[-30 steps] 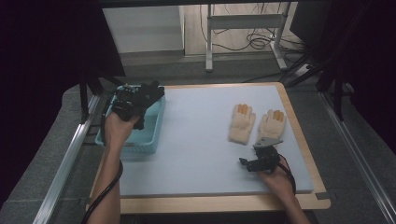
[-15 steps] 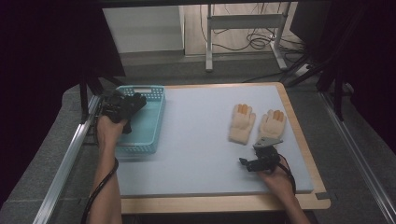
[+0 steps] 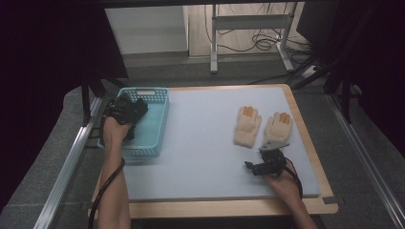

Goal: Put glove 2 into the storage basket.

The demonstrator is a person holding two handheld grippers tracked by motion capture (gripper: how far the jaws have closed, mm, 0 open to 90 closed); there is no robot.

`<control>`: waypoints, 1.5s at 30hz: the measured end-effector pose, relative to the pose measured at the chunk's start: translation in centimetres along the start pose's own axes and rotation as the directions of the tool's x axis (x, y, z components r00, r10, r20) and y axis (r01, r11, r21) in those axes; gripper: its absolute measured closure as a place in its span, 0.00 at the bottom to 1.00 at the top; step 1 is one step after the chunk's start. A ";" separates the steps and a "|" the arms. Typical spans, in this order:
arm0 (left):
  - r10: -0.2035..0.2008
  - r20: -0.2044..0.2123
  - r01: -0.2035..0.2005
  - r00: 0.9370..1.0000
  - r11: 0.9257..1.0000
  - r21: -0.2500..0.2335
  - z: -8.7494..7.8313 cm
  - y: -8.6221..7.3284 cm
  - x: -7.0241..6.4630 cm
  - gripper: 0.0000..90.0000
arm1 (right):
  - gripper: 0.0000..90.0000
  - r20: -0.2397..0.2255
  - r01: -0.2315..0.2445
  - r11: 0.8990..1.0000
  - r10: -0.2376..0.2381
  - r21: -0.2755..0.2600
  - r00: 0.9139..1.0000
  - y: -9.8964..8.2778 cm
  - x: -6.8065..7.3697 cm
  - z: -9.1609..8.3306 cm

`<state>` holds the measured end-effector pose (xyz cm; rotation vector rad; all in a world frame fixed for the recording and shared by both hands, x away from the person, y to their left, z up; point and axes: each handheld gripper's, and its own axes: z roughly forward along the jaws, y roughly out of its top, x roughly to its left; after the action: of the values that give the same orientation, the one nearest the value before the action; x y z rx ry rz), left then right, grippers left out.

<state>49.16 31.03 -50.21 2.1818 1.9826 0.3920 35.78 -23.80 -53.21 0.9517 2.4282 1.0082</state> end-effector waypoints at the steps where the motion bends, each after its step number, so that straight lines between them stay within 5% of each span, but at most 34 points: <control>1: 0.013 -0.014 -0.013 1.000 1.000 0.004 0.1 -0.1 -0.2 0.35 | 0.18 0.000 0.000 1.000 0.000 0.000 1.000 0.0 0.0 0.0; 6: 0.051 0.003 -0.051 0.999 0.999 0.005 -0.5 -0.3 -0.6 0.13 | 0.18 0.000 0.000 1.000 0.000 0.000 1.000 0.0 0.0 0.0; 15: 0.072 0.122 -0.058 0.990 0.991 -0.118 -3.9 -0.7 -0.2 0.06 | 0.18 0.000 0.000 1.000 0.000 0.000 1.000 0.0 0.0 0.0; 24: 0.139 0.254 -0.063 0.957 0.957 -0.284 -6.6 -2.2 -1.3 0.04 | 0.18 0.000 0.001 1.000 -0.001 0.000 1.000 0.0 0.0 0.0; 29: 0.223 0.273 -0.112 0.936 0.923 -0.369 -8.0 -3.2 -3.0 0.03 | 0.18 0.001 0.002 1.000 -0.002 0.000 1.000 0.0 0.0 0.0; 35: 0.336 0.253 -0.187 0.907 0.861 -0.473 -9.7 -4.8 -6.3 0.01 | 0.18 0.002 0.002 1.000 -0.002 0.000 1.000 0.0 0.0 0.0; 45: 0.502 0.263 -0.276 0.824 0.761 -0.586 -11.0 -8.5 -12.6 0.01 | 0.18 0.002 0.001 1.000 -0.001 0.001 1.000 0.0 0.0 0.0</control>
<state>36.72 18.86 -43.25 2.0755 1.0177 0.4266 35.76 -23.80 -53.22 0.9510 2.4276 1.0056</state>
